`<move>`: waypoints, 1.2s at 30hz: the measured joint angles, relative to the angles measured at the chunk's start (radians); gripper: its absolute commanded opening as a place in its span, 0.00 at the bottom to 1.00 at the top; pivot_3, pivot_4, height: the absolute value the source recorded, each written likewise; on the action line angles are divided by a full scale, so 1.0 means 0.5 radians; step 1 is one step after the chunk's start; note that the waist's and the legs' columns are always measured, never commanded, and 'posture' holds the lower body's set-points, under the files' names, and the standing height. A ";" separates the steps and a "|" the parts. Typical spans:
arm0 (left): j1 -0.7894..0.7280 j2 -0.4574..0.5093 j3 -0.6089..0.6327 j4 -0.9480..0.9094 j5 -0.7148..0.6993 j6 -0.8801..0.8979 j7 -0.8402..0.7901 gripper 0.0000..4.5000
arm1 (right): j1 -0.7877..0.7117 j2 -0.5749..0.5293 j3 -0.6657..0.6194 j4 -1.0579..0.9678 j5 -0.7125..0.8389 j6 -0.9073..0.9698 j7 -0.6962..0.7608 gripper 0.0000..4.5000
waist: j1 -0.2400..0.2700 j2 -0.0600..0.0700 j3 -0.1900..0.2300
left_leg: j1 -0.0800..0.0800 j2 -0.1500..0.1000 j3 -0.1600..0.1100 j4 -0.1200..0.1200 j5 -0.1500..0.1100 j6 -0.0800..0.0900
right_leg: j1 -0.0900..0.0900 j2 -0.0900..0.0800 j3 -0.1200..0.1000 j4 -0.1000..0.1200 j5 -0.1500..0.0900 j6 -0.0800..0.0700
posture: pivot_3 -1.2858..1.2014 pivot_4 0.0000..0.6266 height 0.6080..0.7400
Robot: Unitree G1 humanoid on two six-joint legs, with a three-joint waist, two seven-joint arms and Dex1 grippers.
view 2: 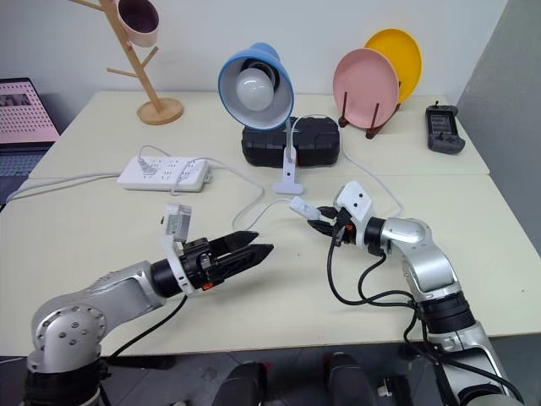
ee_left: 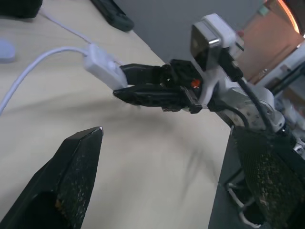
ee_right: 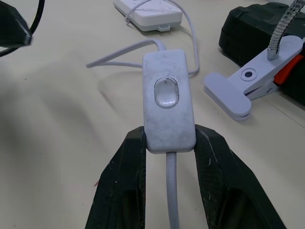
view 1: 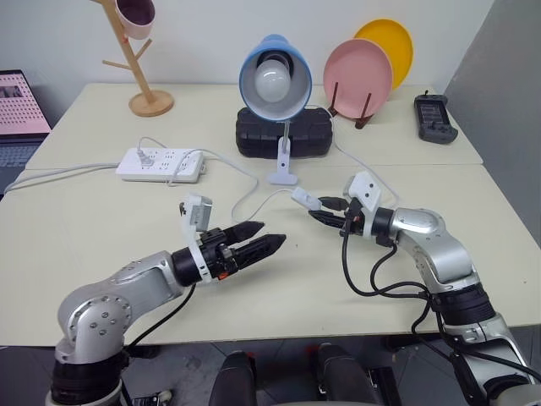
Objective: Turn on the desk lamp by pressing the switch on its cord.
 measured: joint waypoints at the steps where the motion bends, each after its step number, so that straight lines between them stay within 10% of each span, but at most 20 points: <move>1: -0.005 -0.053 -0.038 0.033 0.035 -0.014 0.028 1.00 | 0.016 -0.005 0.001 -0.040 0.002 0.016 0.001 0.24 | 0.000 0.000 0.000 | 0.000 0.000 0.000 0.001 0.000 0.000 | 0.000 0.001 0.000 0.000 0.000 0.001 | 0.52 0.24 1.00; 17: -0.269 -0.464 -0.127 0.307 0.073 -0.155 0.139 1.00 | 0.107 -0.057 0.053 -0.371 0.069 0.163 0.008 0.24 | 0.003 0.000 0.000 | 0.000 0.000 -0.002 0.001 0.001 0.000 | 0.001 0.002 0.001 -0.001 -0.001 0.004 | 0.52 0.24 1.00; 36: -0.289 -0.408 -0.105 0.358 -0.065 -0.084 0.132 1.00 | 0.120 -0.050 0.054 -0.469 0.076 0.180 -0.034 0.24 | 0.001 0.000 0.000 | 0.000 0.000 -0.002 0.001 0.001 0.000 | 0.000 0.003 0.001 -0.002 -0.001 0.004 | 0.52 0.24 1.00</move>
